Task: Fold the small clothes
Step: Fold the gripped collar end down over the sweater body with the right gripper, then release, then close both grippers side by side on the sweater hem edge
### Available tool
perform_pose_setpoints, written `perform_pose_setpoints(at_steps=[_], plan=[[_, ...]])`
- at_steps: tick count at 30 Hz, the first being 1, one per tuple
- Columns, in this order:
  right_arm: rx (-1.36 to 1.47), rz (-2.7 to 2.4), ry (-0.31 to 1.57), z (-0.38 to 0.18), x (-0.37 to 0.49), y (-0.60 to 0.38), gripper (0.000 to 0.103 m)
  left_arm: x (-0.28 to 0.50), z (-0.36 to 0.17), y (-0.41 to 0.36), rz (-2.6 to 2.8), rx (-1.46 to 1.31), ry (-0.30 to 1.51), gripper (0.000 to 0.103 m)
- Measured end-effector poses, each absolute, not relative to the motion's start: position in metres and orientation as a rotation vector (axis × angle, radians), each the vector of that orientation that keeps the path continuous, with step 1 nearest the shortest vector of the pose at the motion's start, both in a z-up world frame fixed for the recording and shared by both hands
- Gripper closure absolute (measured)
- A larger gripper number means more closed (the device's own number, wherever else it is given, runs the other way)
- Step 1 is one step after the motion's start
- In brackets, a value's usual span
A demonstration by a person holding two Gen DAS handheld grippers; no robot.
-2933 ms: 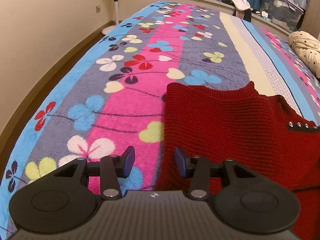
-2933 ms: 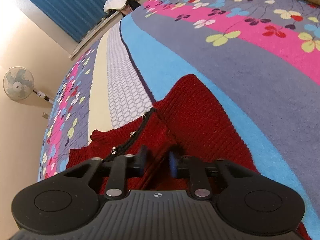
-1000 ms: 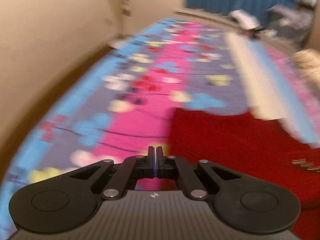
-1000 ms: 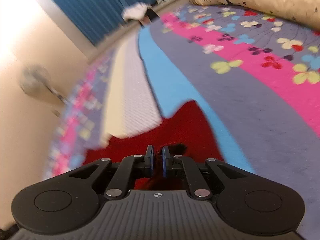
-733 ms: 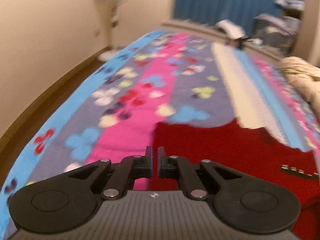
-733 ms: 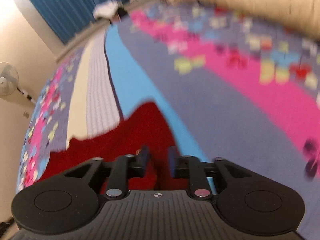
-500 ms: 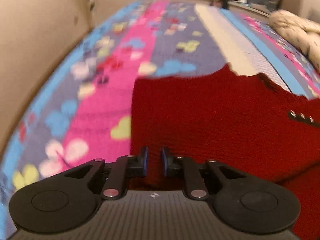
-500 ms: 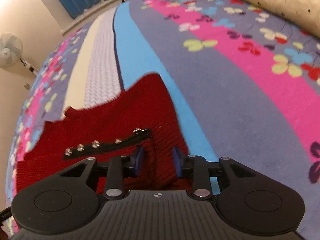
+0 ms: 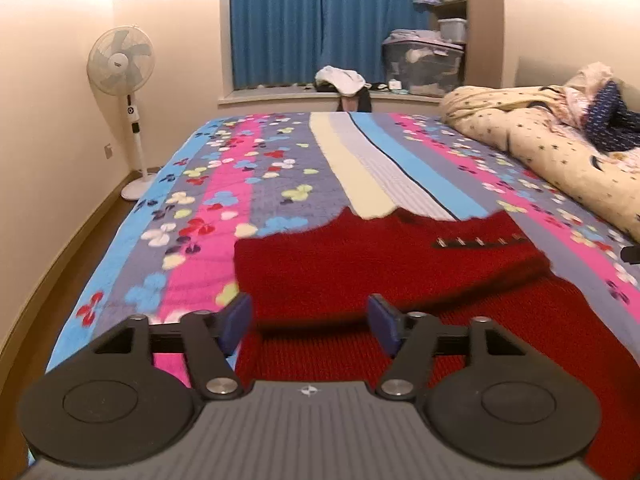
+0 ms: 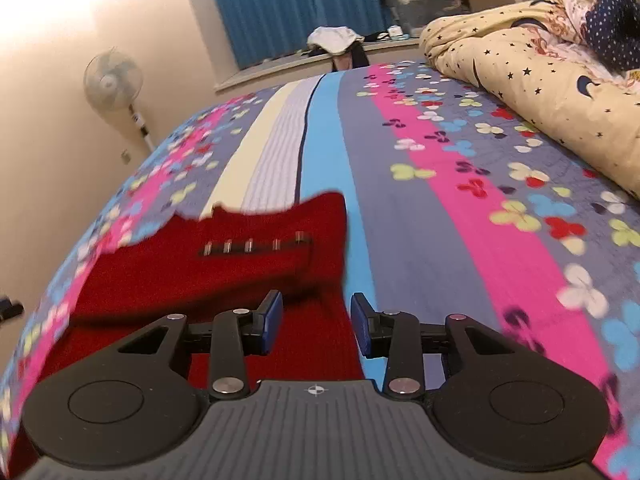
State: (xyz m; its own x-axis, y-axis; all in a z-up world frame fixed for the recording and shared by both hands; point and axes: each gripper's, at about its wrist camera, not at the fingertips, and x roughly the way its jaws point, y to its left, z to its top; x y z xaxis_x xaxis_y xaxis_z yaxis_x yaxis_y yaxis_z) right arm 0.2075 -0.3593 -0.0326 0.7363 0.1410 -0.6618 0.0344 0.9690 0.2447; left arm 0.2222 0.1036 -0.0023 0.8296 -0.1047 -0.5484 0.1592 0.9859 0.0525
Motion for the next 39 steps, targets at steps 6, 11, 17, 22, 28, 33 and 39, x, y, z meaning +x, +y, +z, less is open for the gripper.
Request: perform_pose_setpoints(at_steps=[6,11,17,22,28,33,39], plan=[[0.297,-0.017,0.800,-0.048,0.123,-0.374,0.063,0.152,-0.012,0.124,-0.112,0.076,0.642,0.025],[0.289,-0.026,0.835,-0.059,0.087,-0.379,0.063,0.124,-0.025,0.146,-0.080,0.035,0.734,0.022],[0.321,0.030,0.998,-0.097,0.079,-0.377,0.063,0.111,-0.052,0.196,-0.044,-0.163,0.924,0.023],[0.284,0.029,1.098,-0.118,0.080,-0.372,0.056,0.111,-0.069,0.213,-0.042,-0.239,1.035,0.023],[0.282,0.033,1.093,-0.119,0.072,-0.371,0.056,0.106,-0.089,0.202,-0.065,-0.133,1.123,0.032],[0.277,0.030,1.095,-0.119,0.067,-0.372,0.056,0.097,-0.098,0.192,-0.093,-0.109,1.122,0.062],[0.248,0.104,1.099,-0.119,0.067,-0.365,0.086,0.096,-0.096,0.182,-0.098,-0.076,1.104,0.091]])
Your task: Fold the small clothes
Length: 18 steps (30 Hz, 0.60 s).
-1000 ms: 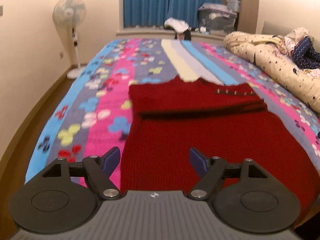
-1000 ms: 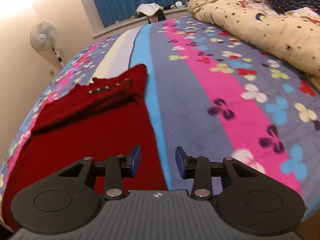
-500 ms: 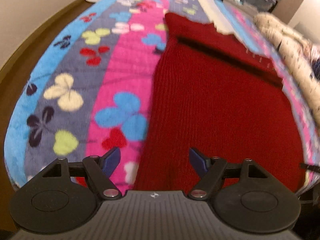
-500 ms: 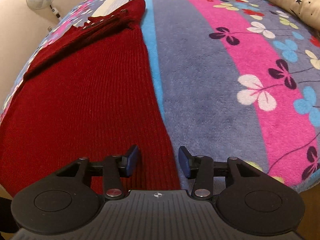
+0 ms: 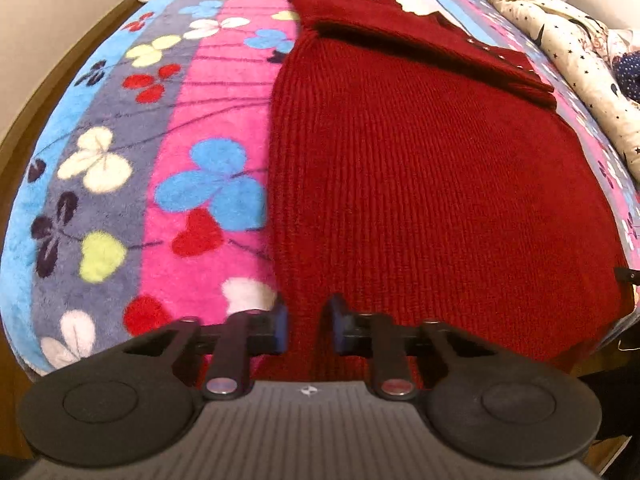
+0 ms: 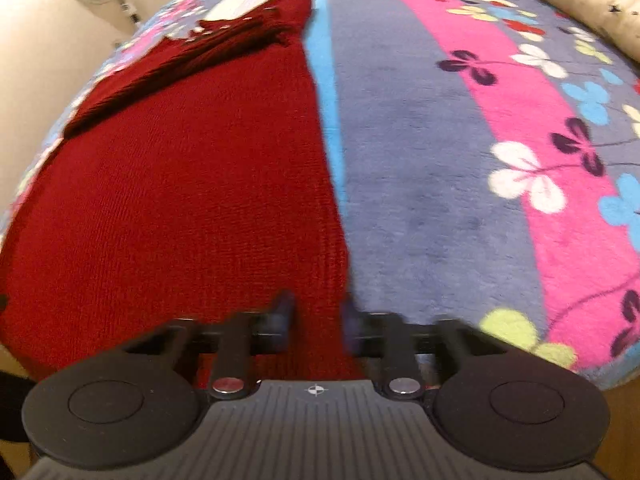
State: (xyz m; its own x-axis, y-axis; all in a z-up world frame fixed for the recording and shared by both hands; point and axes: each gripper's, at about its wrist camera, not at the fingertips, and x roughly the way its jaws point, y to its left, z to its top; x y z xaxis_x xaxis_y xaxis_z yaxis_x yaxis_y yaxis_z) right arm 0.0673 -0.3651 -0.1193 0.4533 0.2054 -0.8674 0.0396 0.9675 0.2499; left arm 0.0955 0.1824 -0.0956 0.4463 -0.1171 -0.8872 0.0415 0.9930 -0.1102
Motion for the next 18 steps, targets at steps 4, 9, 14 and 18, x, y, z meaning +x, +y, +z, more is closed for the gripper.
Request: perform_pose_setpoints(at_steps=[4,9,14,18], plan=[[0.279,0.105,1.045,-0.104,0.063,-0.371,0.093,0.091,-0.085,0.177,-0.103,-0.076,1.057,0.092],[0.385,0.203,0.899,-0.055,0.054,-0.400,0.094,0.065,-0.056,0.171,-0.185,-0.148,0.930,0.093],[0.446,0.165,0.872,-0.041,0.044,-0.423,0.094,0.056,-0.052,0.171,-0.198,-0.183,0.908,0.093],[0.324,0.083,1.034,-0.079,0.059,-0.399,0.093,0.073,-0.078,0.170,-0.126,-0.148,1.032,0.092]])
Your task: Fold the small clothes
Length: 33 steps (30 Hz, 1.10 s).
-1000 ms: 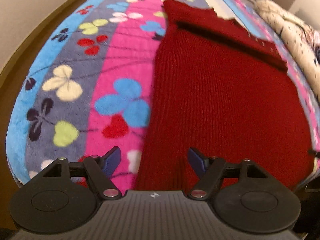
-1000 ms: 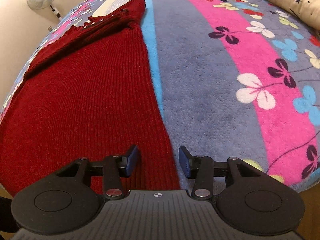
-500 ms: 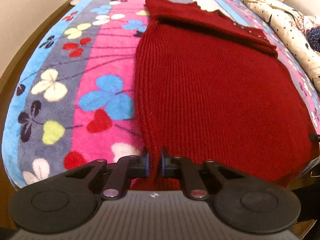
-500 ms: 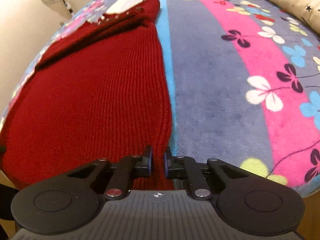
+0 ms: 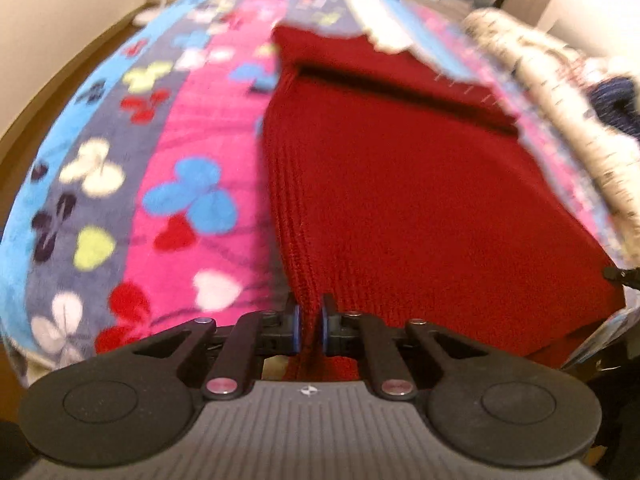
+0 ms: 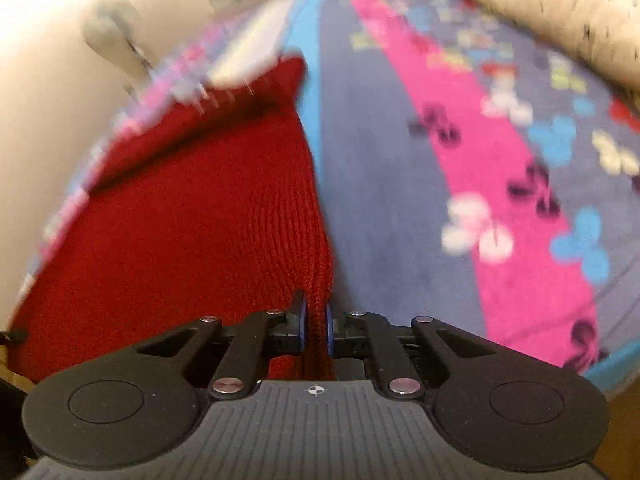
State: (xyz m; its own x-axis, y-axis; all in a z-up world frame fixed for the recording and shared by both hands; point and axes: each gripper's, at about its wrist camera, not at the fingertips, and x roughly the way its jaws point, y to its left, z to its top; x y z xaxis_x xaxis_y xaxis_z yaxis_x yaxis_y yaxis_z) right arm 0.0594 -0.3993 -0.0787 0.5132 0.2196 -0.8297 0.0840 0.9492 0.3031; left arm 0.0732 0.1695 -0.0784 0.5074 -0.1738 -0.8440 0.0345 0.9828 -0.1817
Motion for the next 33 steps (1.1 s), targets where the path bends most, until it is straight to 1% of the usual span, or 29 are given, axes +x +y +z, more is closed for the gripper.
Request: perform_pose_setpoints(at_steps=[3,4,5,7,8,14,15,16,18,20,25,27,28,29,31,33], plan=[[0.311,0.064,1.103,-0.097,0.066,-0.393,0.089,0.080,-0.084,0.168,-0.119,-0.157,1.059,0.089],[0.297,0.065,1.109,-0.100,0.065,-0.391,0.085,0.082,-0.085,0.167,-0.106,-0.153,1.065,0.083],[0.292,0.059,1.115,-0.101,0.066,-0.391,0.078,0.084,-0.085,0.166,-0.097,-0.152,1.071,0.080],[0.286,0.042,1.138,-0.105,0.067,-0.391,0.071,0.085,-0.087,0.165,-0.092,-0.148,1.080,0.080],[0.285,0.040,1.146,-0.107,0.067,-0.391,0.069,0.085,-0.088,0.164,-0.094,-0.142,1.086,0.080],[0.236,0.059,1.152,-0.112,0.065,-0.385,0.068,0.085,-0.095,0.157,-0.098,-0.076,1.101,0.080],[0.234,0.062,1.152,-0.113,0.066,-0.384,0.070,0.085,-0.096,0.156,-0.095,-0.074,1.099,0.082],[0.237,0.072,1.147,-0.113,0.066,-0.384,0.088,0.085,-0.096,0.156,-0.092,-0.072,1.095,0.089],[0.242,0.099,1.123,-0.107,0.063,-0.383,0.094,0.083,-0.092,0.156,-0.096,-0.084,1.076,0.091],[0.242,0.112,1.093,-0.102,0.061,-0.384,0.096,0.081,-0.087,0.158,-0.107,-0.100,1.050,0.091],[0.295,0.093,1.095,-0.103,0.060,-0.393,0.095,0.085,-0.090,0.160,-0.086,-0.108,1.077,0.090],[0.279,0.121,1.123,-0.106,0.061,-0.387,0.089,0.086,-0.092,0.161,-0.074,-0.113,1.090,0.090],[0.256,0.124,1.134,-0.107,0.061,-0.383,0.089,0.086,-0.092,0.162,-0.073,-0.114,1.093,0.089],[0.232,0.118,1.138,-0.109,0.061,-0.380,0.083,0.086,-0.093,0.162,-0.070,-0.110,1.094,0.086],[0.215,0.094,1.147,-0.109,0.061,-0.380,0.075,0.086,-0.094,0.161,-0.069,-0.103,1.098,0.086],[0.239,0.081,1.153,-0.110,0.061,-0.383,0.073,0.085,-0.095,0.161,-0.070,-0.095,1.101,0.085]])
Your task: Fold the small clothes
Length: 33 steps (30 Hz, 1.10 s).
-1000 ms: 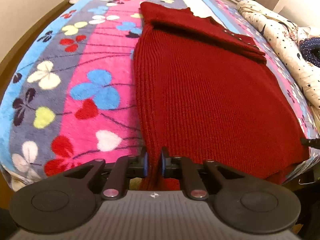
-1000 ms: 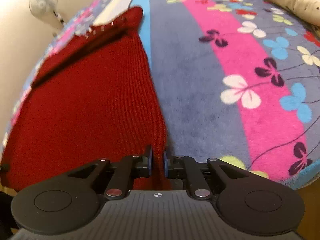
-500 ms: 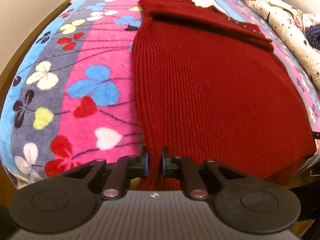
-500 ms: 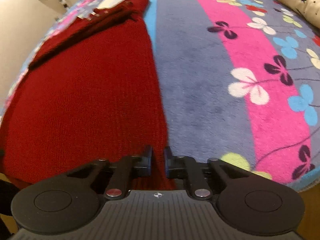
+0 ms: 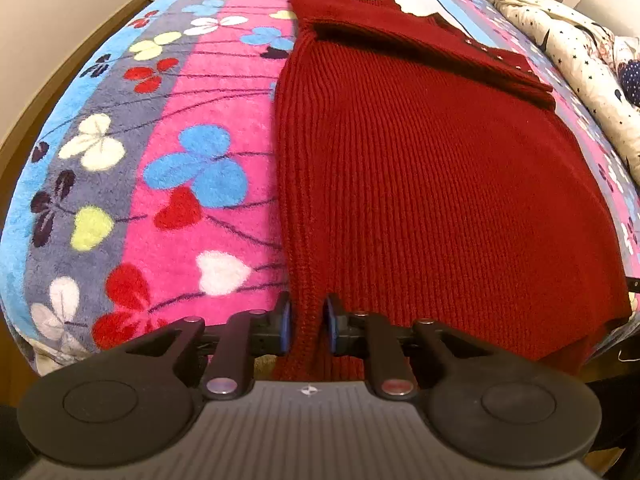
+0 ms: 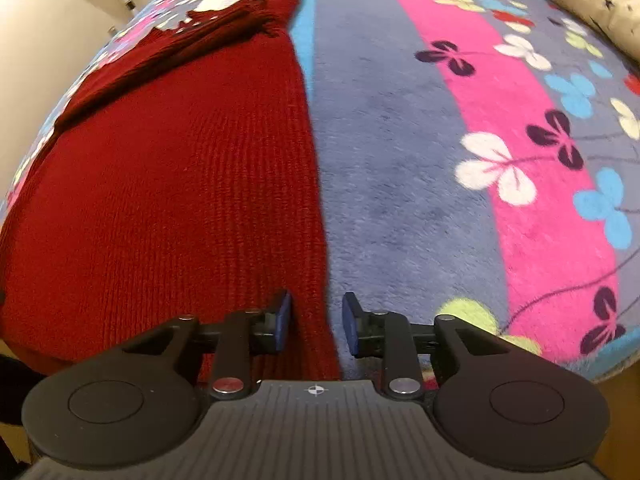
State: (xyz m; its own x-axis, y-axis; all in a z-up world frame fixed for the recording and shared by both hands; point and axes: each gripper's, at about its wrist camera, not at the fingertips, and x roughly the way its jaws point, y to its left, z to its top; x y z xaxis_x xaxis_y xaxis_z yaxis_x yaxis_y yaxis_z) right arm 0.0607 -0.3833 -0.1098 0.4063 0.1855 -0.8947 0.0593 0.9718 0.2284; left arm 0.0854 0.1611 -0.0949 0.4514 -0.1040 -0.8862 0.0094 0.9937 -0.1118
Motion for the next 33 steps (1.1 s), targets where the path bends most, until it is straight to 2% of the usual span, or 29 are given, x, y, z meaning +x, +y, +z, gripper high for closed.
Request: perform_pose_setpoints(at_steps=[6,7,8,10,16,21,24,26,33], plan=[[0.182,0.101,1.150,-0.111,0.059,-0.374,0.074,0.087,-0.097,0.156,-0.075,-0.073,1.104,0.085],[0.174,0.111,1.147,-0.111,0.058,-0.372,0.086,0.087,-0.097,0.155,-0.076,-0.066,1.104,0.085],[0.177,0.133,1.143,-0.110,0.059,-0.371,0.090,0.087,-0.097,0.154,-0.075,-0.062,1.102,0.086],[0.144,0.143,1.128,-0.108,0.057,-0.366,0.091,0.086,-0.095,0.154,-0.075,-0.065,1.089,0.091],[0.298,0.102,1.028,-0.091,0.054,-0.389,0.096,0.084,-0.088,0.160,-0.076,-0.113,1.058,0.092],[0.255,0.122,1.092,-0.100,0.054,-0.381,0.094,0.088,-0.094,0.157,-0.064,-0.095,1.094,0.090],[0.201,0.112,1.117,-0.105,0.056,-0.375,0.084,0.088,-0.096,0.156,-0.063,-0.089,1.096,0.090],[0.208,0.090,1.126,-0.106,0.058,-0.377,0.073,0.088,-0.097,0.157,-0.063,-0.083,1.098,0.089],[0.199,0.087,1.132,-0.107,0.056,-0.375,0.072,0.088,-0.097,0.158,-0.063,-0.082,1.099,0.089]])
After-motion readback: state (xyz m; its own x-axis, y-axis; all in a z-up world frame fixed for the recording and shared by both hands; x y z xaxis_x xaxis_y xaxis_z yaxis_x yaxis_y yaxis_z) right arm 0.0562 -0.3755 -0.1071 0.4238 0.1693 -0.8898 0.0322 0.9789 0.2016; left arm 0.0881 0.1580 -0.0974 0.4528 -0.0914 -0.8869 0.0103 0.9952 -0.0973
